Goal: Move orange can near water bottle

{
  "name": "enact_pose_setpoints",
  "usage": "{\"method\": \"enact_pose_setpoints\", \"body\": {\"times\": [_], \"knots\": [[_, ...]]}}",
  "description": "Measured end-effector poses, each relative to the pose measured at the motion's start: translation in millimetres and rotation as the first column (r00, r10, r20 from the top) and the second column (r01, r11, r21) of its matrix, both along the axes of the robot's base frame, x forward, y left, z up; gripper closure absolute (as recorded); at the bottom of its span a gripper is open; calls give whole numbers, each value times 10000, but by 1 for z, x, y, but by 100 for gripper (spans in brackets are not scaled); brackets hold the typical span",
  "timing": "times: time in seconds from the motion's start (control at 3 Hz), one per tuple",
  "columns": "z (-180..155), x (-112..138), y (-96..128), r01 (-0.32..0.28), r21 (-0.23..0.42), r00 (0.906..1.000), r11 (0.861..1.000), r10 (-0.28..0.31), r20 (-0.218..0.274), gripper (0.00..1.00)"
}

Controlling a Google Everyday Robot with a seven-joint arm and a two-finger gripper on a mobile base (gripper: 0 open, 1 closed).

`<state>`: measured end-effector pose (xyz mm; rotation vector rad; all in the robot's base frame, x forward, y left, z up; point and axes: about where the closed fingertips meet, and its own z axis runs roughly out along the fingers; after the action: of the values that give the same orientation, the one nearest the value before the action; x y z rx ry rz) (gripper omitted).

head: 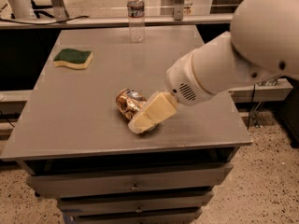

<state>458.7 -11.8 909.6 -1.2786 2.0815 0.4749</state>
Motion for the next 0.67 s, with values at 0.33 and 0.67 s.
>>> {"method": "enact_pose_setpoints", "body": {"times": [0.33, 0.67], "knots": [[-30, 4, 27, -88, 336, 10000, 9994, 88, 6, 0], [-51, 10, 41, -111, 399, 9999, 9991, 111, -8, 0]]}}
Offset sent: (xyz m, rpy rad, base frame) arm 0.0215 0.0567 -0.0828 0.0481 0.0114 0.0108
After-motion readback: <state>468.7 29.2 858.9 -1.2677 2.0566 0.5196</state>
